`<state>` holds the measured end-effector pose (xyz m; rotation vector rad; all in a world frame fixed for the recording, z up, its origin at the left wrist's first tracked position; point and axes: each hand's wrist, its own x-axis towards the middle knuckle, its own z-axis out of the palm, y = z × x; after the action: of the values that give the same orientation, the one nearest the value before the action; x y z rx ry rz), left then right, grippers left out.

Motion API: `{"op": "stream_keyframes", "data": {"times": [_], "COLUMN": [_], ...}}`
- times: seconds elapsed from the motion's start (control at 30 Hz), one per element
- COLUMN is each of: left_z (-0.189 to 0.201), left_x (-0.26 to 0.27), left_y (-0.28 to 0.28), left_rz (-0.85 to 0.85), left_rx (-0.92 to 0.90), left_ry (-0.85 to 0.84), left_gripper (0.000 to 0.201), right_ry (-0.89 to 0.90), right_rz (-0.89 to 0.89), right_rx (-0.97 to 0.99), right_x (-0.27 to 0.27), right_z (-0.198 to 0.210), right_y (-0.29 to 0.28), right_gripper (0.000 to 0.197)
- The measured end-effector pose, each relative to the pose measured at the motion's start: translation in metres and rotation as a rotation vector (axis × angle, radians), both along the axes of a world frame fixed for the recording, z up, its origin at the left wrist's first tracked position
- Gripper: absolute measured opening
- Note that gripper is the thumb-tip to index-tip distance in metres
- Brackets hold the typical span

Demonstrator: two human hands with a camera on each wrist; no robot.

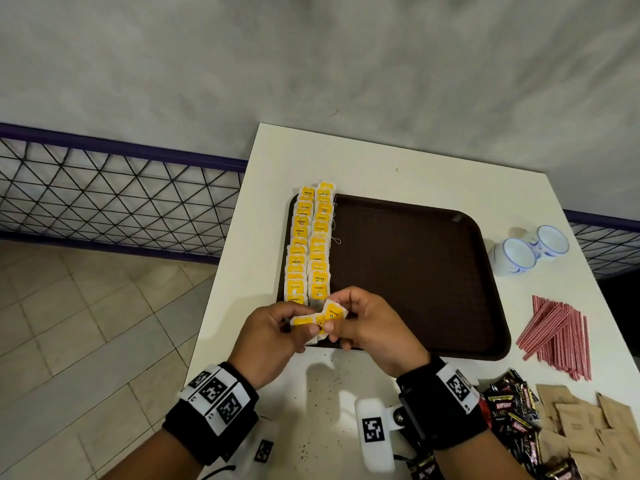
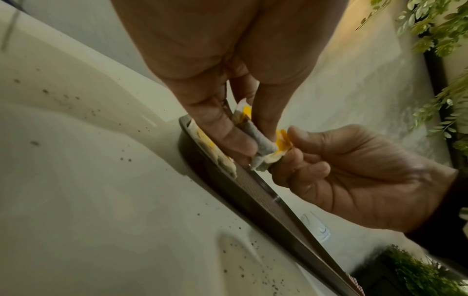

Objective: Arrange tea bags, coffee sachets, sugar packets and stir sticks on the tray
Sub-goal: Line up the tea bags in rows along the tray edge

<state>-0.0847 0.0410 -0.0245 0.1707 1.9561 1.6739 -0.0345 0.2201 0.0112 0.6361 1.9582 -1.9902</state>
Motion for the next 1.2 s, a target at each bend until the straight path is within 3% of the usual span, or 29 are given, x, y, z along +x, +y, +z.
{"op": "stream_keyframes", "data": {"times": [0.27,0.63,0.9,1.2], "left_z": [-0.005,-0.01,-0.009,-0.008], "left_x": [-0.003,-0.009,-0.01,-0.01], "left_y": [-0.008,-0.029,-0.029,-0.03], "left_rz": [0.05,0.154,0.149,0.121], "left_rx": [-0.056,-0.032,-0.022,-0.033], "left_ry": [-0.023,-0.05,-0.057,-0.054], "left_gripper": [0.017,0.011,0.01,0.014], "right_ry": [0.078,-0.048,-0.102,-0.059], "right_rz": [-0.072,0.121,0.117,0.143], "right_rx": [0.183,0.374,0.276,0.454], "right_x": [-0.007,-0.026,-0.042,-0.047], "right_z": [0.001,-0.02,-0.025,-0.03], "right_y": [0.012,0.012,0.0,0.002], "right_gripper": [0.002,0.005,0.009,0.009]}}
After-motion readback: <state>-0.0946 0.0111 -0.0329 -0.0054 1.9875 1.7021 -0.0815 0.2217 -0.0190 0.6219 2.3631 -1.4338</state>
